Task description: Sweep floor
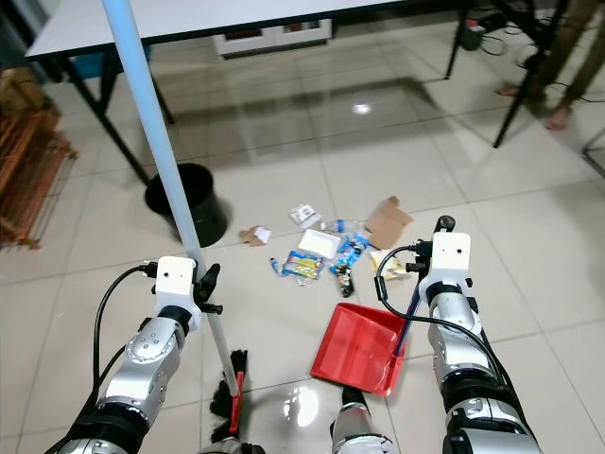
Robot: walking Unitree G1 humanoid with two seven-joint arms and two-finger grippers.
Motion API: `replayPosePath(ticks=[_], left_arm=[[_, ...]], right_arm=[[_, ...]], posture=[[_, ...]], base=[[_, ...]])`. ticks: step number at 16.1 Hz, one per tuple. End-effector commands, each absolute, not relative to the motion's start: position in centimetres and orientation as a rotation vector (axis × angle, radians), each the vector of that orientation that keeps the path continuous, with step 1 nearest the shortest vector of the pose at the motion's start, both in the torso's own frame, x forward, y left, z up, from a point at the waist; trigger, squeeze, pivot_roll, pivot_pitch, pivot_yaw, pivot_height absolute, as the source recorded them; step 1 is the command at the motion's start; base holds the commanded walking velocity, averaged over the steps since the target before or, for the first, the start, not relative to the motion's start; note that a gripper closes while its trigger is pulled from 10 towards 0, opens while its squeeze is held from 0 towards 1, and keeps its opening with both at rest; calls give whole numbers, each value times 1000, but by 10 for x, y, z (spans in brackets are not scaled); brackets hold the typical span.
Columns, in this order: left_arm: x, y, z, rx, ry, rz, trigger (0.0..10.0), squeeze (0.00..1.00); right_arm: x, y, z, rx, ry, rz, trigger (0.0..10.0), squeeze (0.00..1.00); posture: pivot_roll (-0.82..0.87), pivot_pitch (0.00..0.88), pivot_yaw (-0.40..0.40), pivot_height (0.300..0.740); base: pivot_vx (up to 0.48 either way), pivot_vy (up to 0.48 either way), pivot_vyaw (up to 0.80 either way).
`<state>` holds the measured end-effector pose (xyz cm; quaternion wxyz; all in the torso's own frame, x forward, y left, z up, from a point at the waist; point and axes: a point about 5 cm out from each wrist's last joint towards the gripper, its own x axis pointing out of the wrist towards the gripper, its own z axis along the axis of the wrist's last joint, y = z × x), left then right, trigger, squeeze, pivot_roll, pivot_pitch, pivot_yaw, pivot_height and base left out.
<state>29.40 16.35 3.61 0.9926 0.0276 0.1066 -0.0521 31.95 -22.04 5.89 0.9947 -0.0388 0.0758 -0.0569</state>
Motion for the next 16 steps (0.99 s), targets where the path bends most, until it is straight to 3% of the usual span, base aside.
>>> replayPosePath(ticks=[1,16], left_arm=[[294,167,37,52,206,-90,10000,0],[295,166,41,67,178,-92,10000,0]], right_arm=[[320,-219,61,-70,136,-110,10000,0],[322,-217,62,-68,134,-107,10000,0]], posture=[[-215,162,126,740],[-207,158,129,740]], base=[[0,0,-800],[0,0,-800]])
